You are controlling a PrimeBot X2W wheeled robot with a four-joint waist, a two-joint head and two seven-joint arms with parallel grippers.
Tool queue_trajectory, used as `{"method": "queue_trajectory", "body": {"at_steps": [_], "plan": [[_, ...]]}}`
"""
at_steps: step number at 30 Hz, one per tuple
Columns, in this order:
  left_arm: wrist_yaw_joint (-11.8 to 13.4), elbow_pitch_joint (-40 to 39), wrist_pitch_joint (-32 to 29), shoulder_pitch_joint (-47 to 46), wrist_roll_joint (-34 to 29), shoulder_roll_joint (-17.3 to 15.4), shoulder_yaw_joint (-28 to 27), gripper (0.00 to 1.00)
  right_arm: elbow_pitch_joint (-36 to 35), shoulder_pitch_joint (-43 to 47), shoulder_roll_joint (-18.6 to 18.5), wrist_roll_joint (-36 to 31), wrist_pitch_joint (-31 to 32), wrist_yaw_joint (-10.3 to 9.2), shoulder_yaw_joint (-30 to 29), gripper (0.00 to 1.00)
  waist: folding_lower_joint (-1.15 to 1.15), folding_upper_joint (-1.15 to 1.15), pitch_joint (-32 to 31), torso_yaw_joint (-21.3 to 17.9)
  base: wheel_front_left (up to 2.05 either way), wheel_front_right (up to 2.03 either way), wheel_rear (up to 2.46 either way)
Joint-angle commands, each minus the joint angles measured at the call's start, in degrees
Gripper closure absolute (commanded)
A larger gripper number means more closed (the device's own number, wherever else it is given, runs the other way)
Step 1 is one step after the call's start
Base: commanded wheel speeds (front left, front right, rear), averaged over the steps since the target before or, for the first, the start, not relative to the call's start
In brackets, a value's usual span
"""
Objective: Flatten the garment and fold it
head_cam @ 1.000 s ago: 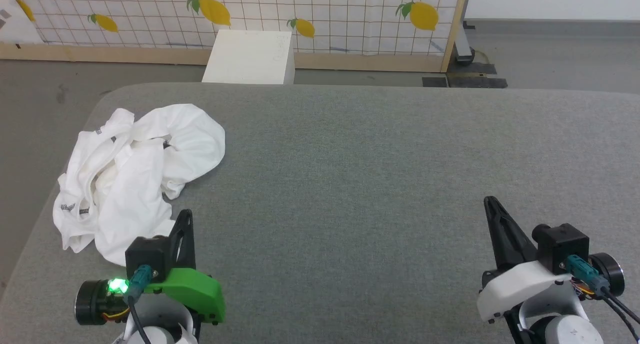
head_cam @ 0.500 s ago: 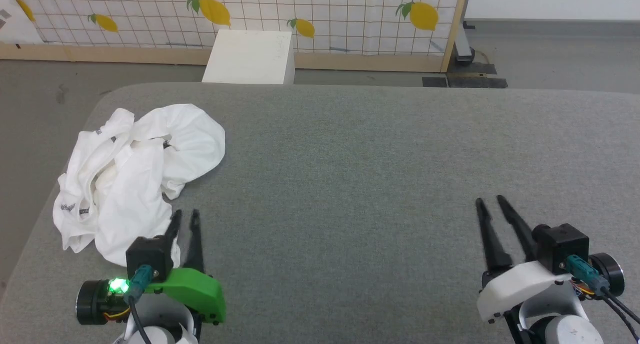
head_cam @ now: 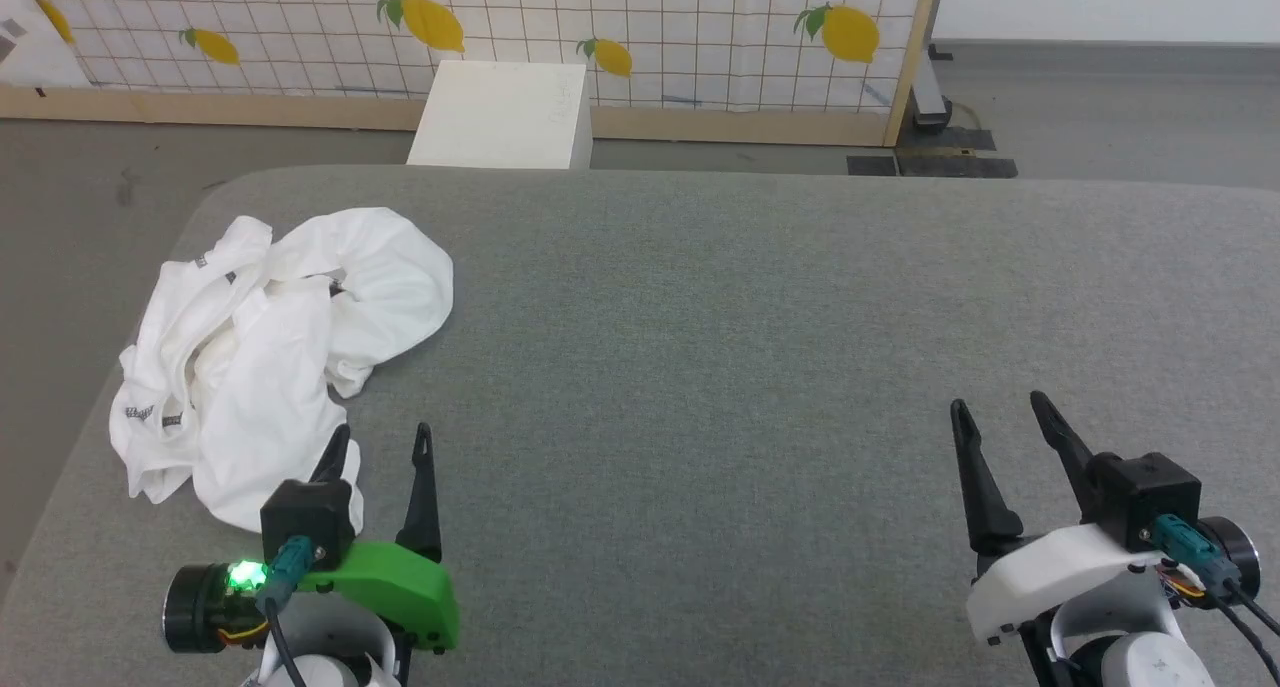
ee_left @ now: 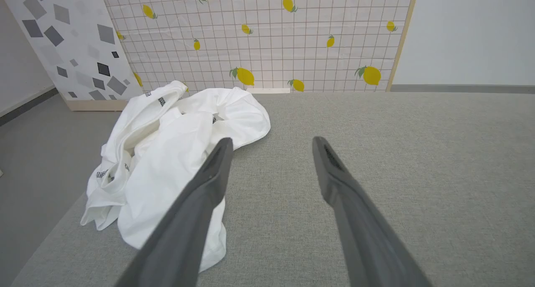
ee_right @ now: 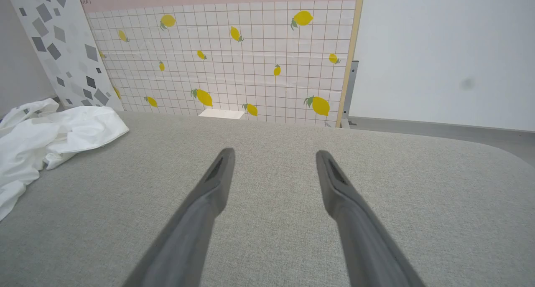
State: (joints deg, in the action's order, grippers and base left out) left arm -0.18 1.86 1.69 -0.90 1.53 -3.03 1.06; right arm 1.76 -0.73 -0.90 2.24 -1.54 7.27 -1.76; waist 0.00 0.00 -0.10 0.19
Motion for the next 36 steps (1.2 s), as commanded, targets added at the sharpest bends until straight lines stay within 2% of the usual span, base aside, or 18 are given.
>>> {"method": "queue_trajectory", "body": {"at_steps": [1, 36], "plan": [[0.50, 0.41, 0.62, -0.52, 0.22, 0.02, 0.16, 0.00, 0.41, 0.94, 0.03, 0.87, -0.69, 0.04, -0.27, 0.00, 0.00, 0.00, -0.04, 0.19, 0.00, 0.00, 0.00], [1.94, 2.62, 4.98, -0.86, 1.50, 0.06, -0.14, 0.00, 4.18, 2.16, 0.06, 3.96, -5.08, 0.10, -1.33, 0.00, 0.00, 0.00, 0.51, 10.23, 0.00, 0.00, 0.00]]}}
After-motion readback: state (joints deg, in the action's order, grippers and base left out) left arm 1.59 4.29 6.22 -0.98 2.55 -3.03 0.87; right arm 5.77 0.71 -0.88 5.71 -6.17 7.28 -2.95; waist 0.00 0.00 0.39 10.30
